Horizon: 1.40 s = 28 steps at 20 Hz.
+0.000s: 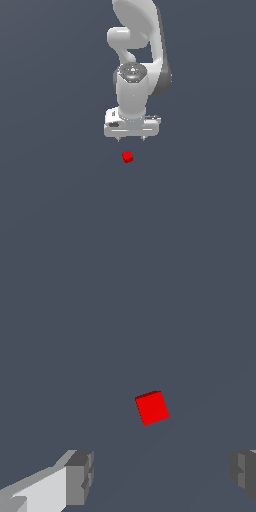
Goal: Pick up the red cube and move it to a goal position.
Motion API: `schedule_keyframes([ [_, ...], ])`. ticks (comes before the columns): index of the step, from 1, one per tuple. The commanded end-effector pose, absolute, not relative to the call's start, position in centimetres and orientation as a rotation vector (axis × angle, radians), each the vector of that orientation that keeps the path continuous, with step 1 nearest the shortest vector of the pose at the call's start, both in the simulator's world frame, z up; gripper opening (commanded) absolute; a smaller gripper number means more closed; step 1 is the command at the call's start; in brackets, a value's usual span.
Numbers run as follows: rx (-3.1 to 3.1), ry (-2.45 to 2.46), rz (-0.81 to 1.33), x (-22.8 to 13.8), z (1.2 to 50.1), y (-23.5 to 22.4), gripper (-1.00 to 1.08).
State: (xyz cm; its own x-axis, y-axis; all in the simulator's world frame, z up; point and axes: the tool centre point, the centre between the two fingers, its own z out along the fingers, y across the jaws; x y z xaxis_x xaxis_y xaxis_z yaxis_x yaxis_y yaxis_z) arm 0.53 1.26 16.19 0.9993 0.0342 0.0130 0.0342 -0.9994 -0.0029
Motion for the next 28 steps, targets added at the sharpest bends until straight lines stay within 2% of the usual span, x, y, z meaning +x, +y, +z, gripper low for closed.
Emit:
schedule_keyframes([
  [1, -3.138, -0.054, -0.020, 0.5, 16.2, 1.3, 1.00],
  [9, -3.136, -0.121, -0.018, 0.6, 14.2, 1.0, 1.00],
  [21, -3.111, -0.420, -0.005, 1.3, 5.4, 0.0, 1.00],
  [28, -3.097, -0.519, -0.001, 1.6, 2.4, -0.3, 1.00],
])
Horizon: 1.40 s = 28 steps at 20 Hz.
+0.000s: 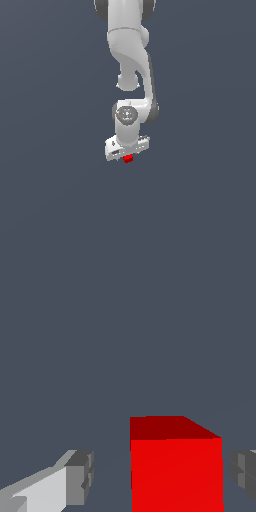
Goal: Pick up the red cube and move it to a goal position.
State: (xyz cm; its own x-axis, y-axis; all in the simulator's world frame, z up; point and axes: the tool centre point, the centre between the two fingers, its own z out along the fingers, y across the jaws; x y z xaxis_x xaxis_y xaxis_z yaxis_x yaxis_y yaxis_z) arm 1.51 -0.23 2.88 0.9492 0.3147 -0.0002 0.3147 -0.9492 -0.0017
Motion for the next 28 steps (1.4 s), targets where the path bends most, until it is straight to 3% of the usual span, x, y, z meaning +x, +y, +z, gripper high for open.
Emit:
schedule_keyframes([
  [1, -3.096, -0.525, -0.001, 1.7, 2.3, -0.3, 1.00],
  [4, -3.095, -0.533, 0.000, 1.7, 2.0, -0.3, 1.00],
  [5, -3.095, -0.533, 0.000, 1.7, 2.0, -0.3, -1.00],
  [19, -3.096, -0.532, 0.000, 1.9, 2.5, -0.4, -1.00],
  [28, -3.095, -0.533, 0.000, 4.0, 6.6, -1.2, -1.00],
])
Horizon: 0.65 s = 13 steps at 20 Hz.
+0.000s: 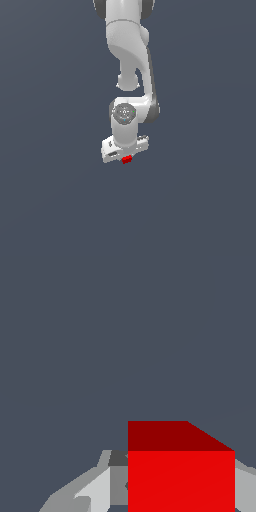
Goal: Pick up the red cube and move it to a goal position.
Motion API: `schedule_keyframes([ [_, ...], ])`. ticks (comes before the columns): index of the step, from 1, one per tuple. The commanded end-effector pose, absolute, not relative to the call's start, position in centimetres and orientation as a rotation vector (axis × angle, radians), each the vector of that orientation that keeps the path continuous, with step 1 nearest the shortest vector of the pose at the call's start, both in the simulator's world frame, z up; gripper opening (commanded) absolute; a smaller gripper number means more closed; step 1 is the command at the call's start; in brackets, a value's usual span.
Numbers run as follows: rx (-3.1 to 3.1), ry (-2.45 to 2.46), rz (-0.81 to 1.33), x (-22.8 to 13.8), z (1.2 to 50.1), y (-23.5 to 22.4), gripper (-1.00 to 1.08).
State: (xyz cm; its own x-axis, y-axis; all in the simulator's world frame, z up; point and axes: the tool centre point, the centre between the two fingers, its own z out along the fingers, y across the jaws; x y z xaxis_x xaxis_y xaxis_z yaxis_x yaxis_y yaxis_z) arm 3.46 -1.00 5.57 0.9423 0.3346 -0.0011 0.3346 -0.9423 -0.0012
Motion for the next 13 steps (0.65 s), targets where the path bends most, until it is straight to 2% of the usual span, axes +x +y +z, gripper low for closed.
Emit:
schedule_keyframes([
  [1, -3.095, -0.533, 0.000, 4.3, 7.2, -1.3, -1.00],
  [13, -3.095, -0.534, 0.000, 6.3, 10.7, -2.0, -1.00],
])
